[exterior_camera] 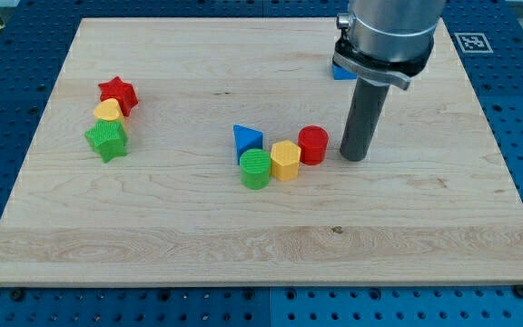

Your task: Place the red circle at the top of the yellow hexagon

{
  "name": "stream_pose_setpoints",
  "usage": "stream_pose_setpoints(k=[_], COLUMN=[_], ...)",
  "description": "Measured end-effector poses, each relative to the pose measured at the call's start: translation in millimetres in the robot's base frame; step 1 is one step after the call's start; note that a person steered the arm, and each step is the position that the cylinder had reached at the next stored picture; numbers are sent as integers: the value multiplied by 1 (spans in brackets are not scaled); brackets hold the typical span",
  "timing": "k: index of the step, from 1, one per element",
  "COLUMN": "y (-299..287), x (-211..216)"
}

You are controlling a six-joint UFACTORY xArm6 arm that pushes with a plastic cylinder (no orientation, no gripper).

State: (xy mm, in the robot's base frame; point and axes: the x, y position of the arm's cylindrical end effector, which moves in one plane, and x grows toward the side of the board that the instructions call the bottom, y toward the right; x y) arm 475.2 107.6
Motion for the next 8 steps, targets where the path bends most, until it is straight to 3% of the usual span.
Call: stream_pose_setpoints(k=[2, 5, 8], y=[-37, -13, -31], x=[-5, -6, -15])
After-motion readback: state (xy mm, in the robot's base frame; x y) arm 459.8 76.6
